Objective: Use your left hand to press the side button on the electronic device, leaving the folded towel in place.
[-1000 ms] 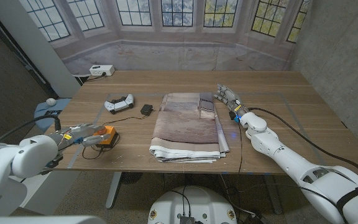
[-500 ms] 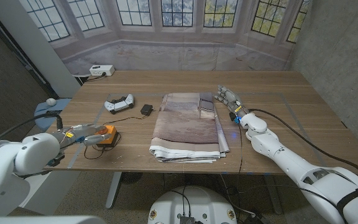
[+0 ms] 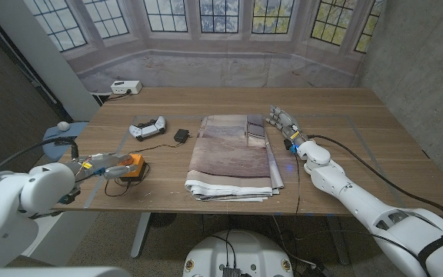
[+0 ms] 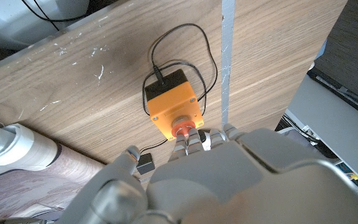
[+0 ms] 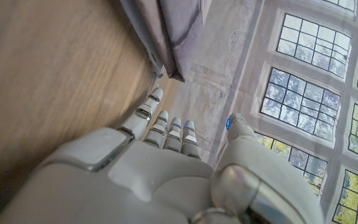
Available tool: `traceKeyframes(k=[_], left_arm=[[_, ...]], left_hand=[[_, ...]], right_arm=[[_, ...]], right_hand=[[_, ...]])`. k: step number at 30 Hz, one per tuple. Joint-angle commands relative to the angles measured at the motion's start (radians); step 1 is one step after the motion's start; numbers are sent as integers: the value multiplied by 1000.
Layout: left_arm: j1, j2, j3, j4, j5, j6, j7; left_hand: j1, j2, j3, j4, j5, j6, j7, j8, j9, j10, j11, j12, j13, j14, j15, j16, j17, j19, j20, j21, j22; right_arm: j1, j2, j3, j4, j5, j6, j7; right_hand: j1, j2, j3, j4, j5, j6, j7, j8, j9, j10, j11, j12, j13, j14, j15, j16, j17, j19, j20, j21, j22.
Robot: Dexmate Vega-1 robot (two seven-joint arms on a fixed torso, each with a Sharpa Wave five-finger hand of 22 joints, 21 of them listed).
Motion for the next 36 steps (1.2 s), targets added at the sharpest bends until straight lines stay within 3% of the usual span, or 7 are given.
traceKeyframes(k=[1, 24, 36], left_arm=[[3, 21, -4, 10, -30, 7, 10], [-46, 38, -2, -32, -66, -7, 31], [-48, 26, -14, -51, -80, -22, 33]], left_hand=[[-13, 2, 4, -2, 6, 7, -2, 5, 2, 11, -3, 4, 2, 7, -2, 9, 1, -8, -7, 5, 2], [-21, 0, 5, -2, 8, -3, -18, 1, 2, 3, -20, -1, 2, 8, -11, 7, 0, -11, -9, 5, 2], [-24, -1, 5, -3, 8, -2, -20, 1, 2, 6, -23, 0, 2, 13, -14, 8, 0, -11, -10, 6, 1]], right_arm=[[-9, -5, 3, -16, -2, -5, -11], [18, 8, 0, 18, -6, 20, 8], [-3, -6, 7, -17, -6, 17, -8]], right_hand=[[10, -2, 0, -5, -5, -1, 4, 3, 2, -1, -2, 5, 3, -4, -33, 10, 3, 8, -27, 5, 4], [9, -1, 0, -5, -5, -2, 3, 3, 2, -2, -3, 4, 3, -5, -32, 10, 3, 8, -26, 5, 4], [9, -1, 0, -6, -5, -1, 3, 3, 2, -3, -3, 4, 3, -5, -32, 11, 3, 8, -26, 5, 4]])
